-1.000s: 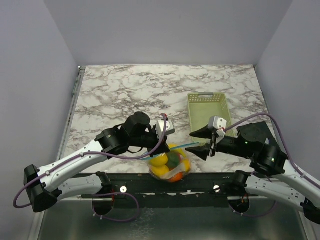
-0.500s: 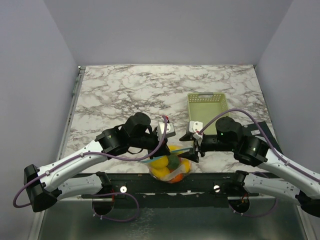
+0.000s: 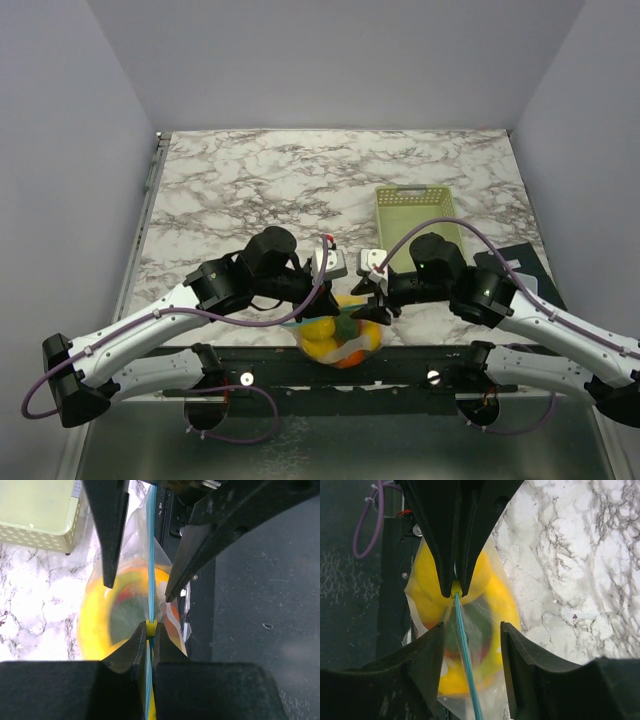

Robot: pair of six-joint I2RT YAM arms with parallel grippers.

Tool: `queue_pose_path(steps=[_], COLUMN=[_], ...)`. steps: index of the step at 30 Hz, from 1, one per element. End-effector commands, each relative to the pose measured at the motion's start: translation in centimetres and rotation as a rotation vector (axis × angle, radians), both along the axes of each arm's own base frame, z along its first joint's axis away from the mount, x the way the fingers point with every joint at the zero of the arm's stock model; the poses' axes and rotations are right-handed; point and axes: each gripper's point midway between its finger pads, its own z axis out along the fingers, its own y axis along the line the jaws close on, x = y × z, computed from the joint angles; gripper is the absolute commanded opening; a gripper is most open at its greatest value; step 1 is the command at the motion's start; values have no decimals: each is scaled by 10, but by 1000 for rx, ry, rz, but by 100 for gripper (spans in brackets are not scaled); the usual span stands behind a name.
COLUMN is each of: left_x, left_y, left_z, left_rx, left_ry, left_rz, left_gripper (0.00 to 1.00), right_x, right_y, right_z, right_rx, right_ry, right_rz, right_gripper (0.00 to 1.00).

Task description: Place the food in the zip-top bag and seal the zipper

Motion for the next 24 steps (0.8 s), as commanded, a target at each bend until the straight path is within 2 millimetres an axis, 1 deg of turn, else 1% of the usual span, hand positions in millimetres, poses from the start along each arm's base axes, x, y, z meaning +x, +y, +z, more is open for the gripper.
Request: queue_pose_path(steps=[1,2,3,4,5,6,13,17,24], left_x=[-5,-6,-6,-5,-5,-5,-3,-3,1], left_y=[-4,-4,-4,-3,-3,-2,6,14,26], left_z=[27,28,28,28,28,28,27,32,44], left_rx=[-76,-79,-79,-80,-80,-81,-86,-105,-142], left_ry=[-39,-41,-42,-44,-46,-48,-68,-90,-144], left_rz=[-46,-46,-45,-43,-38,-36,6,33,96], left_gripper=[0,0,0,0,0,0,0,0,0], right_x=[-4,-3,-3,-2,-1,1,17,22,31], right_y=[5,5,5,6,6,5,-6,-14,-24], right_z=[-6,-8,-8,-8,-7,-7,0,5,2], right_rx=[-3,-9,-13,-14,-16,-17,-4,5,-3], right_ry=[16,19,21,20,18,14,-23,-30,-39], right_rz=[39,38,36,35,30,17,-117,-176,-259], right_gripper=[46,37,25,11,2,1,1,1,1])
